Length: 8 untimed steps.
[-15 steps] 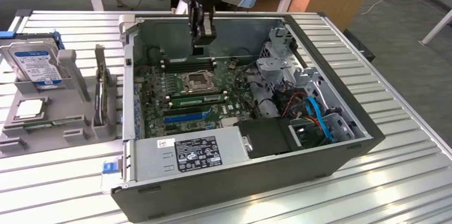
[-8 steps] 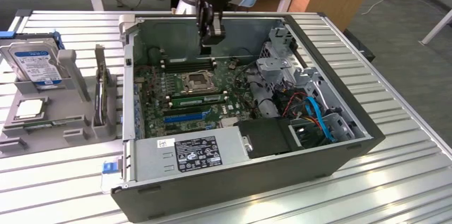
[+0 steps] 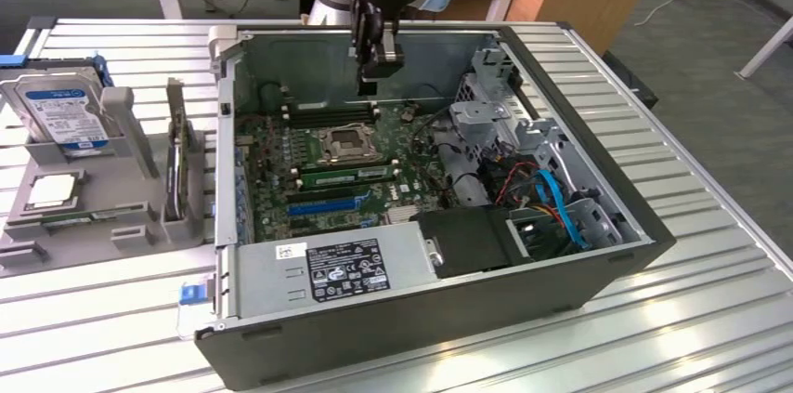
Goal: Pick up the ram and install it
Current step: 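Press down the ram until it locks into place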
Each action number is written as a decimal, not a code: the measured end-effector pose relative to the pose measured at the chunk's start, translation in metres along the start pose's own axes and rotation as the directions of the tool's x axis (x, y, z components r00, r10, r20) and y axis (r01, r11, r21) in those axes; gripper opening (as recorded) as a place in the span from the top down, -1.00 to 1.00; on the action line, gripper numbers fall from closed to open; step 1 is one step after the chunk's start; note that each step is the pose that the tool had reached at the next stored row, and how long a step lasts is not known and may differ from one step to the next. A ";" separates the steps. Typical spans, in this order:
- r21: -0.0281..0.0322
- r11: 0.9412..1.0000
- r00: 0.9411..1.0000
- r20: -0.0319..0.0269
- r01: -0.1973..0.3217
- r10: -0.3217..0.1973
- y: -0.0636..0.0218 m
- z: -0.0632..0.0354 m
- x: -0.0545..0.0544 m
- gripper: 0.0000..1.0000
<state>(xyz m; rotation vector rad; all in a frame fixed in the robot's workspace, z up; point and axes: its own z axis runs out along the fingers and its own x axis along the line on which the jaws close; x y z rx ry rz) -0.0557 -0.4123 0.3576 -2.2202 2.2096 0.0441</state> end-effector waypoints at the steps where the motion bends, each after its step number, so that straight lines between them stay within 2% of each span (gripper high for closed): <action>1: 0.000 1.000 1.000 0.000 0.000 0.000 0.0000 0.0000 0.000 0.80; 8: 0.000 1.000 1.000 0.000 0.000 0.000 0.0000 0.0000 0.000 0.80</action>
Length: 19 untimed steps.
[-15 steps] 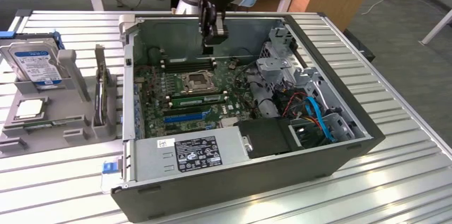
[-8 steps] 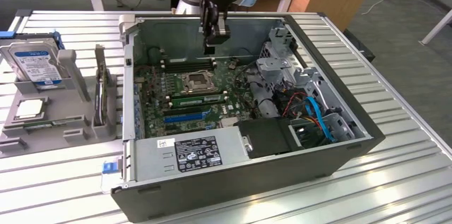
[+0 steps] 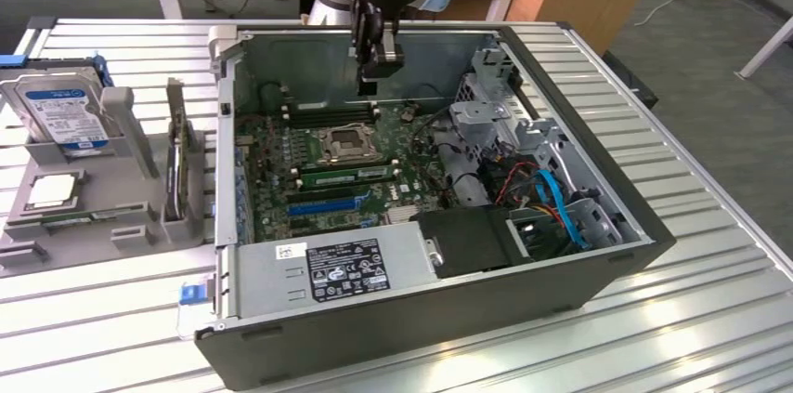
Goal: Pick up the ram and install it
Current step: 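Press down the ram until it locks into place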
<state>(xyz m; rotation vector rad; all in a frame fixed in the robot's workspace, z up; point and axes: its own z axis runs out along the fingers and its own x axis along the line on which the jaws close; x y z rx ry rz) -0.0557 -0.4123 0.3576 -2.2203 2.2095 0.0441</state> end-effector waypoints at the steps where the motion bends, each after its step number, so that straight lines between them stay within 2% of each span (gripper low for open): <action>1: 0.000 1.000 1.000 0.000 0.000 0.000 0.0000 0.0000 0.000 0.80; 6: 0.000 1.000 1.000 0.000 -0.019 0.019 0.0000 0.0000 0.000 0.80; 11: 0.002 0.996 0.996 0.001 -0.089 0.089 0.0000 0.0008 0.000 0.80; 15: 0.004 0.988 0.988 0.002 -0.157 0.157 0.0000 0.0016 0.000 0.80; 19: 0.005 0.975 0.975 0.004 -0.223 0.223 0.0000 0.0024 0.000 0.80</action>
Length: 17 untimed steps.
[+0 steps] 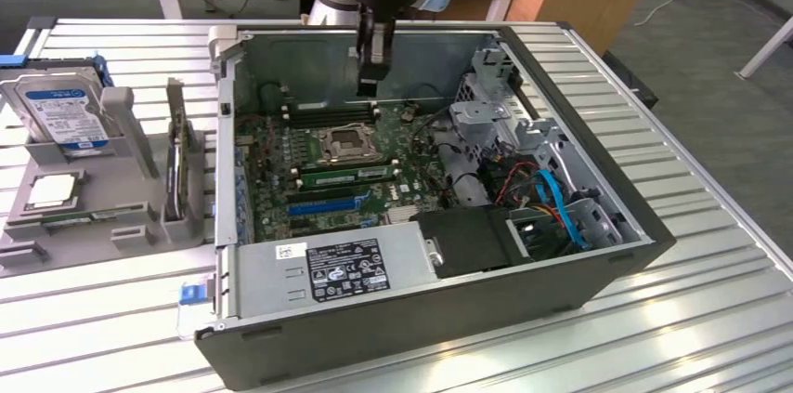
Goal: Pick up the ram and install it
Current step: 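Press down the ram until it locks into place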
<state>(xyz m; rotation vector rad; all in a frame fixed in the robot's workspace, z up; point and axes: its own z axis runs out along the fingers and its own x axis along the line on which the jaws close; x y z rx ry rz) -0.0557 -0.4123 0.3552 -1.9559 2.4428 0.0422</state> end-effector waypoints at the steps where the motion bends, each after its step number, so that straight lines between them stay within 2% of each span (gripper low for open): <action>1: 0.000 1.000 1.000 0.000 -0.017 0.017 0.0000 0.0002 0.000 0.80; 5: 0.002 0.996 0.996 0.001 -0.085 0.085 0.0000 0.0009 0.000 0.80; 9: 0.004 0.989 0.989 0.002 -0.150 0.150 0.0000 0.0014 0.000 0.80; 13: 0.005 0.976 0.976 0.004 -0.216 0.216 0.0000 0.0019 0.000 0.80; 17: 0.007 0.960 0.960 0.005 -0.279 0.279 0.0000 0.0025 0.000 0.80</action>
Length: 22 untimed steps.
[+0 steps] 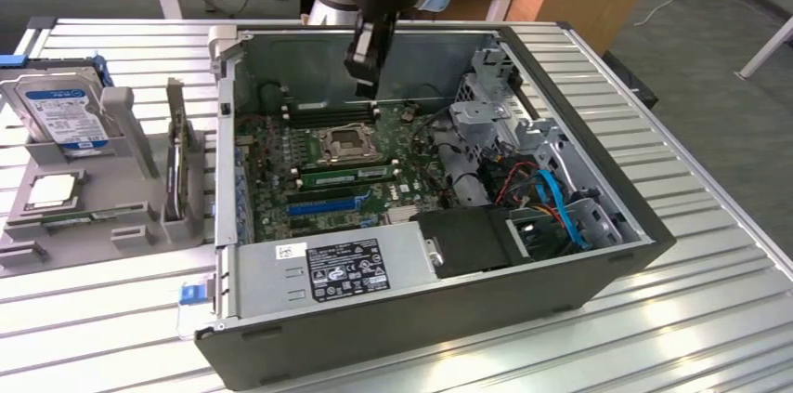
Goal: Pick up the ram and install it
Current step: 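Press down the ram until it locks into place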
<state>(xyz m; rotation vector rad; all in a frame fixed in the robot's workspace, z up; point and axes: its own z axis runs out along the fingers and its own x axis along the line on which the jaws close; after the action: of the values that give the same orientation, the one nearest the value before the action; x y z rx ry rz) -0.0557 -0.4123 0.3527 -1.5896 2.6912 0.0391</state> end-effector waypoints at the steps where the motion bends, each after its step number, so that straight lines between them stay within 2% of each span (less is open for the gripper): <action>1: 0.000 1.000 1.000 0.000 -0.016 0.016 0.0000 0.0001 0.000 0.80; 6: 0.003 0.995 0.995 0.001 -0.099 0.099 0.0000 0.0008 0.000 0.80; 11: 0.005 0.983 0.983 0.003 -0.181 0.181 0.0000 0.0015 0.000 0.80; 16: 0.006 0.965 0.965 0.004 -0.261 0.261 0.0000 0.0022 0.000 0.80; 22: 0.008 0.936 0.936 0.006 -0.353 0.353 0.0000 0.0032 0.000 0.80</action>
<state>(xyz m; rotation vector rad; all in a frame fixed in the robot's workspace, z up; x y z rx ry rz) -0.0558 -0.4123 0.3495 -1.0790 2.9290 0.0340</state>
